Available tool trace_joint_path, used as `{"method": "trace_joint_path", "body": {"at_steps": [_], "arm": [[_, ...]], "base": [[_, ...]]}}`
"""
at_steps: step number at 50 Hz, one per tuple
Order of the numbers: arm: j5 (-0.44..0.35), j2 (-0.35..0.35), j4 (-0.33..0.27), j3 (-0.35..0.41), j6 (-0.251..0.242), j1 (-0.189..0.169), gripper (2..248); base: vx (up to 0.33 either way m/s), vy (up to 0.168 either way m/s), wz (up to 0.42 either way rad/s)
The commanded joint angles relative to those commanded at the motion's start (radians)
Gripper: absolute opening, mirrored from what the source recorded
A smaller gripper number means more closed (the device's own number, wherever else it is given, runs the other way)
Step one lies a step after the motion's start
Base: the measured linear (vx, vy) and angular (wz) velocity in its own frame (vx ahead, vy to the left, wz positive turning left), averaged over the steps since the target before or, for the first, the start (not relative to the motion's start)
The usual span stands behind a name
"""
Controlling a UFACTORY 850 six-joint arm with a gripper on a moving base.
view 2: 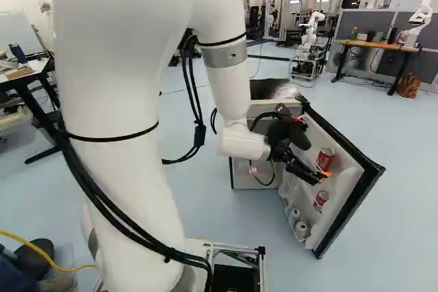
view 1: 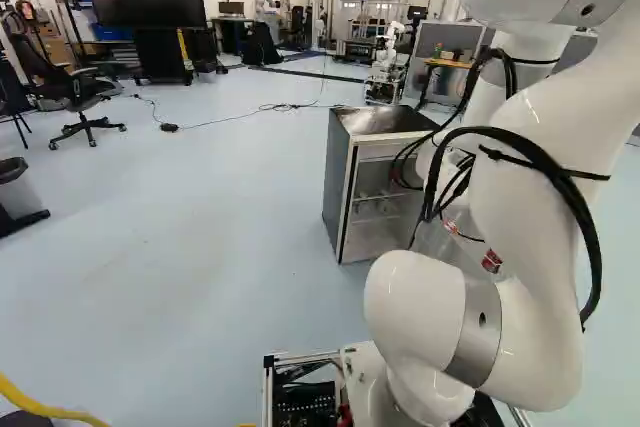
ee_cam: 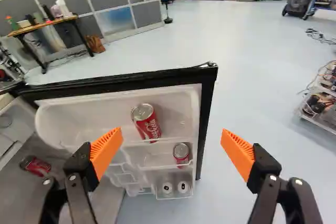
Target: Grab a drink from the fridge
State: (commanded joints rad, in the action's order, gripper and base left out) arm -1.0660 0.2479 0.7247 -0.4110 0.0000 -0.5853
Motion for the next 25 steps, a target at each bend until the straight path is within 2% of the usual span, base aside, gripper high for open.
{"method": "trace_joint_path", "body": {"at_steps": [12, 25], "arm": [[0.0, -0.054, -0.129, 0.066, 0.0, 0.018, 247], [0.0, -0.067, -0.263, 0.08, 0.0, 0.022, 247]], "base": [[0.0, 0.0, 0.0], [0.0, 0.0, 0.0]]}}
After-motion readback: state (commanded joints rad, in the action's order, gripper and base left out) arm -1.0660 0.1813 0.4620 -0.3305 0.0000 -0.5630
